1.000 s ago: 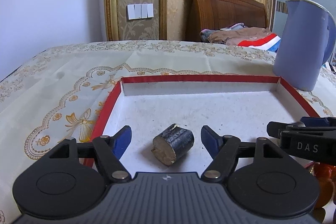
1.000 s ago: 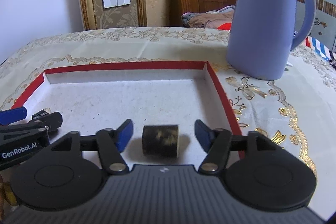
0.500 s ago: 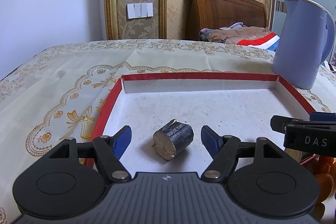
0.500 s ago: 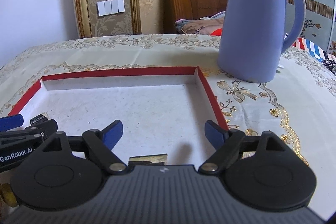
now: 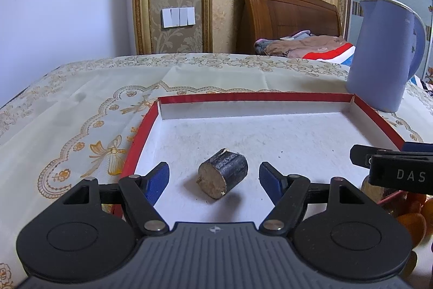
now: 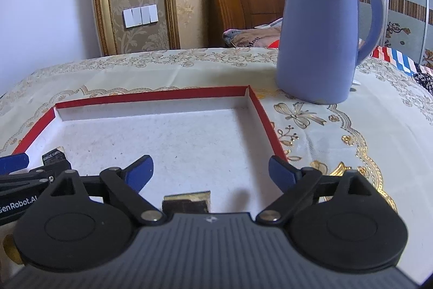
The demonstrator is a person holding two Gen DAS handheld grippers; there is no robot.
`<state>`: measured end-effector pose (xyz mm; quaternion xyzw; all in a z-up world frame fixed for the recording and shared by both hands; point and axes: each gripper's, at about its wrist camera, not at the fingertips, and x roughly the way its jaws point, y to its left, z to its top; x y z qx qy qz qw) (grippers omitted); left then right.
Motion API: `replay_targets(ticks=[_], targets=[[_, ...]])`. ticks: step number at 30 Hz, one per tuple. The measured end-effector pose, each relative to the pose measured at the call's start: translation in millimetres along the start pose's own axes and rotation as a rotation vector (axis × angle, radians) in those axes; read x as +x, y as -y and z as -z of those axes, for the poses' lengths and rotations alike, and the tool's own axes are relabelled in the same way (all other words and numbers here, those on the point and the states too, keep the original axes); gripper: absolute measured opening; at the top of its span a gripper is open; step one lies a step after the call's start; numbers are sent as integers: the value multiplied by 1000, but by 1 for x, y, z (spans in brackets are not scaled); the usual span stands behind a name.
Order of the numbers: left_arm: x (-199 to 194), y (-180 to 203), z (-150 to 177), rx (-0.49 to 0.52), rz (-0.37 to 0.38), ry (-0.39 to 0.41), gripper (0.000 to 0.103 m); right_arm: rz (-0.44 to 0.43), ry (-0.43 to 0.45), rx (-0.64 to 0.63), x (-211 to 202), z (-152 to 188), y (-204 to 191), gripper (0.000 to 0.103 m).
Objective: Organize fruits
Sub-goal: 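Withdraw both tools from the box back toward the fruits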
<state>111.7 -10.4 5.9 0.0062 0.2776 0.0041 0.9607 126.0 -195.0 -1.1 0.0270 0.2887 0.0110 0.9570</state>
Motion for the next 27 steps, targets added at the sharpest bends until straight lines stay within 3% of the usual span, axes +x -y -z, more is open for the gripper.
replay_targets(ticks=[11,18,20,27], targets=[[-25,-10,14,-1,6,30,73,-17,70,48,-32,21,11,92],[-72,-42,28,-49,74,81,76,-25,158,101,-60,26,26,98],[-78,-44,36,-41,76,71,83,-24,143,115,-60,27,30,98],[-70,-30,51,18,16,-2,83,1,136,115,-61,30,30,98]])
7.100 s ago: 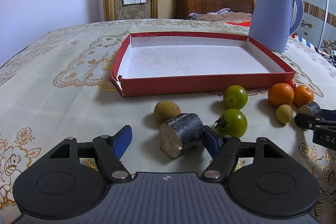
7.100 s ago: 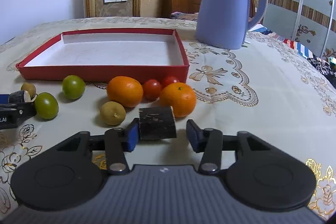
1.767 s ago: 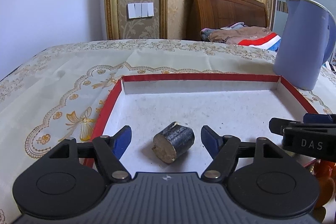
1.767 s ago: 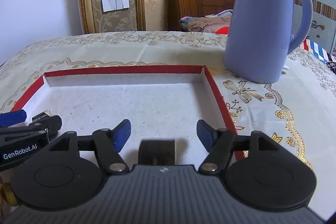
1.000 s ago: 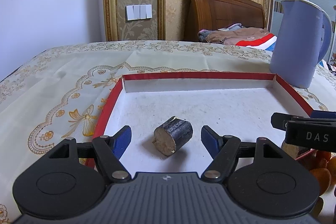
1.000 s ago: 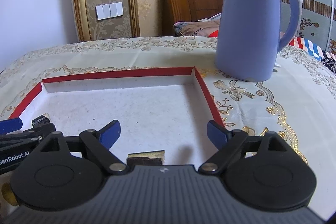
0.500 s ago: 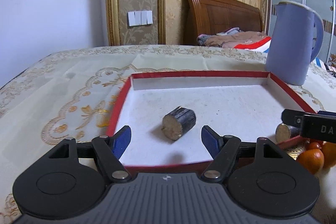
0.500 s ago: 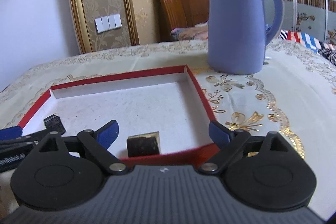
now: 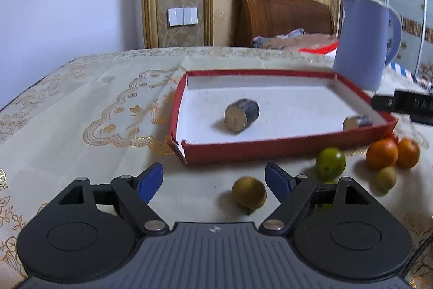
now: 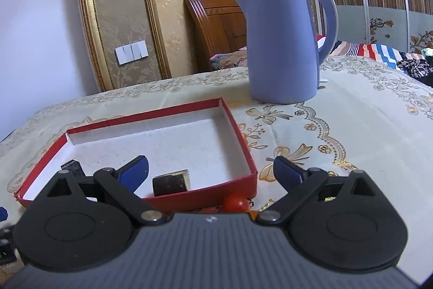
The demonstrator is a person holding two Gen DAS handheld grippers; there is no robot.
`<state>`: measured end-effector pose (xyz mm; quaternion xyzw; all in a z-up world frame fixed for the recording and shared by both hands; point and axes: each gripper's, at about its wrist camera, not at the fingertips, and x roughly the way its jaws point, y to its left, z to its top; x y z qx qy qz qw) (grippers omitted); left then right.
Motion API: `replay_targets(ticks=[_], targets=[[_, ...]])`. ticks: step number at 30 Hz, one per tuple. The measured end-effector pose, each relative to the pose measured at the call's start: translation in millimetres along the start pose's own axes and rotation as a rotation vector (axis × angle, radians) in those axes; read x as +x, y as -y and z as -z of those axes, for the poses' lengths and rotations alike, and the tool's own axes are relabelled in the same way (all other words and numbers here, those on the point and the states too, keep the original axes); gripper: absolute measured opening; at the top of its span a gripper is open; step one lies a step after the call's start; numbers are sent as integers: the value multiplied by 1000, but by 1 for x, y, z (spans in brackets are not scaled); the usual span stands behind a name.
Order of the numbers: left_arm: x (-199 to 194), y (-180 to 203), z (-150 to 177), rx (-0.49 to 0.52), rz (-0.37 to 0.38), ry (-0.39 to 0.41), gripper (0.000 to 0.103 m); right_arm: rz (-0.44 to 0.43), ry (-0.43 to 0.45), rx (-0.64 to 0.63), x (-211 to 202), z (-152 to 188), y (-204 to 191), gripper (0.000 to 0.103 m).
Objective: Organize fruits
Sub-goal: 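Withdraw both tools from the box back toward the fruits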
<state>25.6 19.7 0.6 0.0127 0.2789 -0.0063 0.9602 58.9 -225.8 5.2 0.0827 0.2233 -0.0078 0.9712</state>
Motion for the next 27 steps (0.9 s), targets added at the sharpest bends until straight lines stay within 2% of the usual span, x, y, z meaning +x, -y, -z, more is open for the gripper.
replay_targets(ticks=[6,9,12,14,18,22,23,27], targets=[[6,-1,2,-16,28,-35,83,4,-2,-1,-1,1,0,98],[-1,-1,6,-14,76,-21,83,1,-10,3,1,0,0,98],[-2,7,9,24,46,-18,83,-2,-10,4,0,1,0,98],[2,5,8,11,65,-46,83,-3,-10,3,0,1,0,98],[11,-5,6,-55,41,-87,82,-3,-14,1,1,2,0,98],[12,-4,7,-36,33,-90,82,0,-15,-1,1,2,0,98],[12,-3,7,-27,31,-89,81,2,-15,-2,1,2,0,98],[10,2,7,6,52,-82,58,9,-25,-2,3,2,-1,98]])
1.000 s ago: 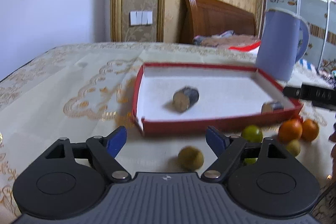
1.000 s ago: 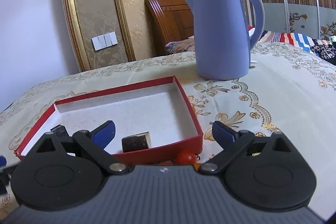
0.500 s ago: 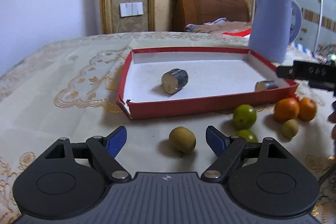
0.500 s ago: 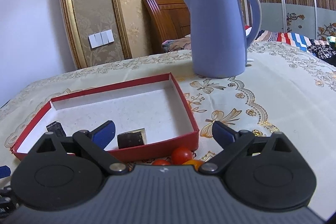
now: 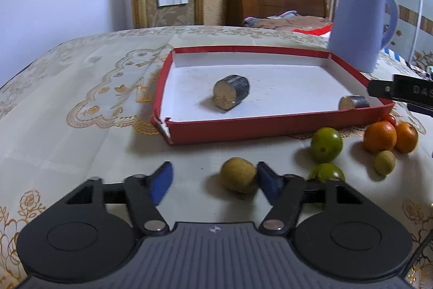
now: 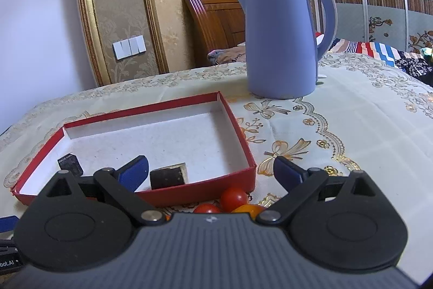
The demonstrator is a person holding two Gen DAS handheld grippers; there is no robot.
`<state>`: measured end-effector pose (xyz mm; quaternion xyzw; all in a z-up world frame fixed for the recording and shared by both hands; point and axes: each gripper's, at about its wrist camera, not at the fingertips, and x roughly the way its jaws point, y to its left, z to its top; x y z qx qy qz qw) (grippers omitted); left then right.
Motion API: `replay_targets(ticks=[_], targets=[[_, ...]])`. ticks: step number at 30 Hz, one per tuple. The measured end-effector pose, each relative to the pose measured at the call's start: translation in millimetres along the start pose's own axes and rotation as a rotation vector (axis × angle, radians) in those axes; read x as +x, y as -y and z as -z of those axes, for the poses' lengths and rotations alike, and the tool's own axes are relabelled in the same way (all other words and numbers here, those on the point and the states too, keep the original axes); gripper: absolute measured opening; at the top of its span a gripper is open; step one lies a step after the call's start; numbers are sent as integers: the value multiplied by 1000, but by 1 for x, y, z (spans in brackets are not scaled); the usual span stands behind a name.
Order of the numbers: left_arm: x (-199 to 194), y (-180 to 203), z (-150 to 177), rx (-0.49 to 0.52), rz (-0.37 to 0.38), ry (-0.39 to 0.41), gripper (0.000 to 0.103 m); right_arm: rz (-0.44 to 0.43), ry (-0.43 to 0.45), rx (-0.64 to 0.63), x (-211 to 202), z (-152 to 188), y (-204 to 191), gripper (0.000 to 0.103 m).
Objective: Organize fruits
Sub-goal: 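Withdraw both tools from the box back toward the fruits, then grasp the brown kiwi with left tool while right tool grasps the yellow lime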
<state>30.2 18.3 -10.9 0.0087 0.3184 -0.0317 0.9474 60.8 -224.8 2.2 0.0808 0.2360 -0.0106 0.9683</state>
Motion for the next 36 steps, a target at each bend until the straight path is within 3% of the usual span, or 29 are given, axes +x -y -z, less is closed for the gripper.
replay_targets(ticks=[2,5,14,17,22,36], targets=[[0,2,0,8,-5,1,55,1,1,2,0,0,0,98],[-2,2,1,12,23,10,40,5,6,0,-1,0,0,98],[-3,-4,1,-22,56,20,37,14,-2,-41,-34,13,12,98],[-3,-5,1,-33,60,23,36,24,-27,-106,-50,26,17,98],[-3,-12,1,-73,81,26,34,-16,-79,-101,-62,40,21,97],[-3,-9,2,-43,60,26,34,-83,-163,-220,-43,44,-30,66]])
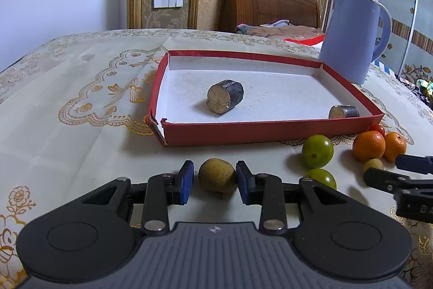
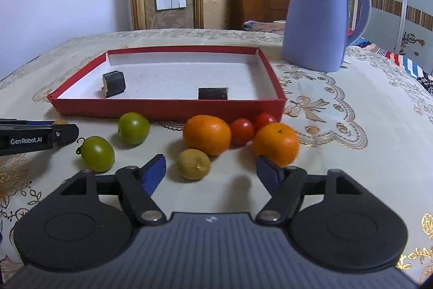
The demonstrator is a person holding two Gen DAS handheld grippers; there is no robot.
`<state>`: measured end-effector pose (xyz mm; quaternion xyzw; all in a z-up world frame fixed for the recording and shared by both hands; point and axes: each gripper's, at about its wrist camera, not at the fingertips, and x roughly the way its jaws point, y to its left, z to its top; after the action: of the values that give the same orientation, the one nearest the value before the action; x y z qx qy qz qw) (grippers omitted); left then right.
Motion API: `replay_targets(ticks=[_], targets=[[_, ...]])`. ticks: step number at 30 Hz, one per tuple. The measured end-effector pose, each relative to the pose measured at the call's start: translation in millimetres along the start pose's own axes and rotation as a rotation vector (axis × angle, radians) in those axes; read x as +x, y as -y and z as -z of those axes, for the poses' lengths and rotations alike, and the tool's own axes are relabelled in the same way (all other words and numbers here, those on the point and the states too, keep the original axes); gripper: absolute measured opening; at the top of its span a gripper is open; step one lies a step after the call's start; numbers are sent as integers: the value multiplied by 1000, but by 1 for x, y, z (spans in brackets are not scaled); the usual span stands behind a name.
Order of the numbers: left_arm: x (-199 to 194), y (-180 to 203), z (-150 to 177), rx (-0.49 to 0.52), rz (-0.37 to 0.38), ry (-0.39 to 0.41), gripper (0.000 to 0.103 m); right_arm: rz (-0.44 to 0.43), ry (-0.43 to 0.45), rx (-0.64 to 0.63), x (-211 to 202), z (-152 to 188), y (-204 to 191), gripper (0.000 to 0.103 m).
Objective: Organize fruits
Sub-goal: 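Grasp the brown kiwi with left tool while right tool grasps the yellow lime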
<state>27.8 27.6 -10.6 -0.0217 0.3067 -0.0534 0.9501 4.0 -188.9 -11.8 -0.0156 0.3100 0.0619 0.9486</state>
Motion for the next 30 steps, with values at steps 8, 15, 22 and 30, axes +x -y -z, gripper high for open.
replay_targets(ticks=[8,15,22,30], targets=[[1,-1,0,1,-2,0,34,-6,-20,16,8,-2,1,54],[1,4,1,12,-9,0,34,1,-15,1,11,-3,-2,37],[1,8,1,26,-19,-1,34,14,-8,-4,11,-3,-2,27],[0,12,2,49,-10,-1,33,12,-5,-2,10,-2,-2,27]])
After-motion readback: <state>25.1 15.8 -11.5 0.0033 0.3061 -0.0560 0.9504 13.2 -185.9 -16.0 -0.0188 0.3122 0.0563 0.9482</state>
